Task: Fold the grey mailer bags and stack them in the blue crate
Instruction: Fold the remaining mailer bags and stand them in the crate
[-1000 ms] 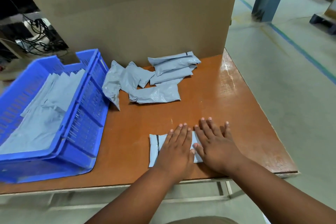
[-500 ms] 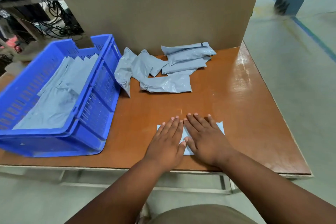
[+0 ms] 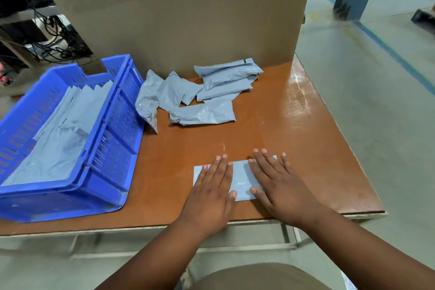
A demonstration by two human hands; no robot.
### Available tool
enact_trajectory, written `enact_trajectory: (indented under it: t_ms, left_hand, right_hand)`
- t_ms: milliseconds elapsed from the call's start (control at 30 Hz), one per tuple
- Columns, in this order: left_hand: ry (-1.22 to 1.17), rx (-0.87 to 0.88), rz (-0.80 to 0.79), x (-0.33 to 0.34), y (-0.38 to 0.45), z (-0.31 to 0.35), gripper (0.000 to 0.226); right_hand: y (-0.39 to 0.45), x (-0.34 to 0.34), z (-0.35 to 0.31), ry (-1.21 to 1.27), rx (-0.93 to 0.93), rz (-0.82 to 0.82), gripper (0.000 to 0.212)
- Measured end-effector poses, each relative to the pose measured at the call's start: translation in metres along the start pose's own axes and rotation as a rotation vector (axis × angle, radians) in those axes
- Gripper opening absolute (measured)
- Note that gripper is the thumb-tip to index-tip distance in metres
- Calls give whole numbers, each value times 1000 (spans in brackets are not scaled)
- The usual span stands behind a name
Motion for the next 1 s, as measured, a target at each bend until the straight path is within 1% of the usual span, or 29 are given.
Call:
enact_trajectory:
  t_ms: [33, 100, 300, 433, 567, 633, 733, 867, 1000]
  left_hand:
    - [-23, 49, -2, 7, 4, 14, 71]
    - [-55, 69, -22, 21, 9, 32, 70]
    - [-7, 71, -43, 27, 11, 25, 70]
    - [-2, 3, -35, 26, 6, 20, 68]
    - [48, -123, 13, 4, -17, -8, 69]
    - [35, -141, 49, -2, -29, -25, 70]
    - [10, -158, 40, 3, -41, -42, 69]
    - [52, -173, -14, 9, -40, -46, 68]
    - [65, -176, -12, 12, -40, -47, 68]
  right_hand:
    - [-4, 3, -7, 8, -30, 6, 72]
    - [-9, 12, -14, 22, -37, -1, 71]
    - [-10, 17, -9, -6, -23, -20, 74]
    - [-12, 17, -11, -13, 18, -16, 73]
    - [-5, -1, -15, -37, 49, -23, 76]
    - [6, -14, -28, -45, -7, 10, 74]
    - [22, -16, -58, -2, -99, 44, 68]
    - [30, 5, -75, -33, -117, -24, 68]
    - [30, 8, -73, -56, -117, -48, 72]
Point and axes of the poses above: each hand's wrist, its own y-axis towards the middle knuckle, its own x-axis out of the palm, z = x × y, the point moved 5 cm from there along y, towards the middle knuckle, and after that the axes turned 15 degrees about -y, right-handed, at the moved point
